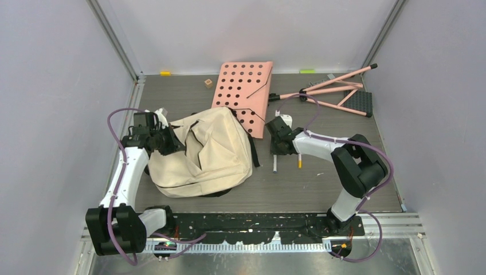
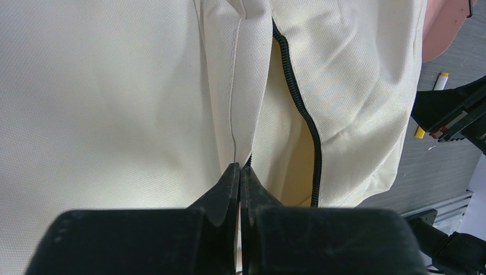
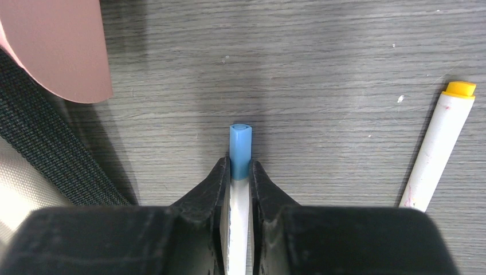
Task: Pack the student bag
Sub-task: Pick up the stationery from the center of the board.
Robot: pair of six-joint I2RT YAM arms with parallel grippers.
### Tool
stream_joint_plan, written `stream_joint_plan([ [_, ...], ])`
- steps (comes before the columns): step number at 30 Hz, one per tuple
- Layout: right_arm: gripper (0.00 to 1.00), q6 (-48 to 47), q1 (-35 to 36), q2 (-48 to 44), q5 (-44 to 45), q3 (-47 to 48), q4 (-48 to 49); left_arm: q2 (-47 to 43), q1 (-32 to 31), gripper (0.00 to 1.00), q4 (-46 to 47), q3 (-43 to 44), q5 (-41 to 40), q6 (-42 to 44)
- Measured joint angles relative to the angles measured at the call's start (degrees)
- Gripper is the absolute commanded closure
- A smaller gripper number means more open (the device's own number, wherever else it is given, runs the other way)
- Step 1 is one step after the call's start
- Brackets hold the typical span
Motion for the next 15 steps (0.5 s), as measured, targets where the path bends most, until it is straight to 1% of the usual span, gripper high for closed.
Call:
stream_joint_plan([
  [2,0.99,-0.11,0.35,-0.02,0.61,0.07,-0.04,0.0,0.0,1.0,0.0,0.0,0.0,0.0],
  [7,1.0,-0.37,1.51,0.28,2.73,1.53,-2.47,-0.02,0.0,1.0,0.0,0.0,0.02,-0.02],
  [11,0.99,-1.62,2.6,0.46,2.99,4.02,-9.03,-0.02,0.0,1.0,0.04,0.0,0.07,-0.07],
  [15,0.99,-3.28,4.11,0.39,2.99,9.33,-15.41,-0.02,0.0,1.0,0.17,-0.15,0.02,-0.37],
])
